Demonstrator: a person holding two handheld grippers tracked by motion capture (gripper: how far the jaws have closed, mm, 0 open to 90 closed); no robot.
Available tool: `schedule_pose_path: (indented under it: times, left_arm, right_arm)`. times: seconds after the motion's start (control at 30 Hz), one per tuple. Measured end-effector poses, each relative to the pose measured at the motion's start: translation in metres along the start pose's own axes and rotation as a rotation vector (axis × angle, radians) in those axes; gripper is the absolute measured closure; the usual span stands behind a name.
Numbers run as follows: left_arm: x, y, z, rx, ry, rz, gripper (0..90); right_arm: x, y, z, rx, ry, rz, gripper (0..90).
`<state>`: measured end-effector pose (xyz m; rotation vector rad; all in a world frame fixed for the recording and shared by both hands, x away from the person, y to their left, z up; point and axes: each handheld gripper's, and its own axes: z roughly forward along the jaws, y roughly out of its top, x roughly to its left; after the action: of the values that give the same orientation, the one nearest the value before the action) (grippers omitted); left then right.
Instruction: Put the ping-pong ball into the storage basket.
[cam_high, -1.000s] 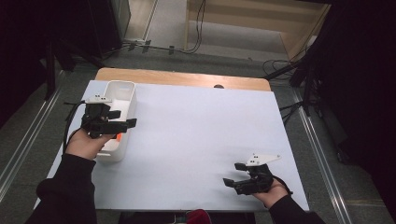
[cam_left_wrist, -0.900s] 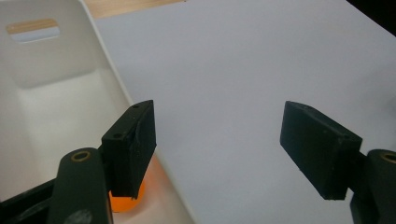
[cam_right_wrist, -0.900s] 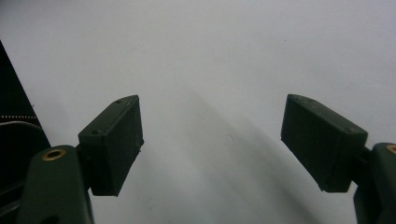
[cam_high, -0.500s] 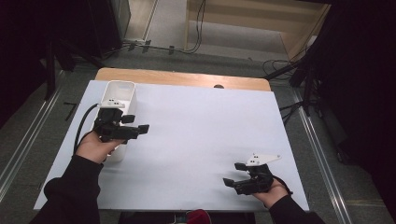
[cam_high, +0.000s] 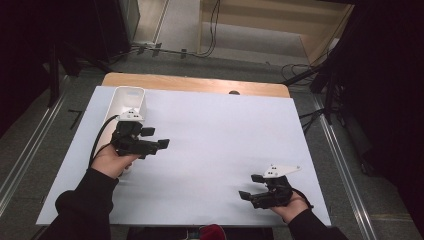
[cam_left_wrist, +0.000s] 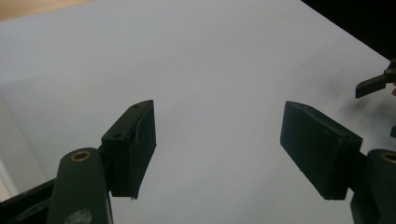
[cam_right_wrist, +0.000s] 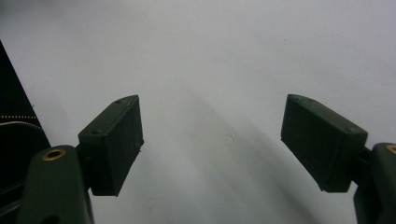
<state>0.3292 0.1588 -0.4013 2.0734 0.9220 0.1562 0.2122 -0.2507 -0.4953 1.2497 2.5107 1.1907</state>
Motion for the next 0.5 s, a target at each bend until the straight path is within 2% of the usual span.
schedule_pose_path:
  times: [0.2,0.33,0.5]
  left_arm:
    - [-0.005,-0.002,0.006,0.02,-0.009,0.021,27.4]
    - [-0.008,-0.004,0.011,0.016,-0.019,0.033,27.4]
    - [-0.01,-0.005,0.013,0.027,-0.01,0.054,27.4]
  right_arm:
    - [0.0,0.0,0.0,0.0,0.0,0.0,19.5]
    - [0.0,0.0,0.0,0.001,0.001,0.001,19.5]
    - [0.0,0.0,0.0,0.0,0.001,0.001,19.5]
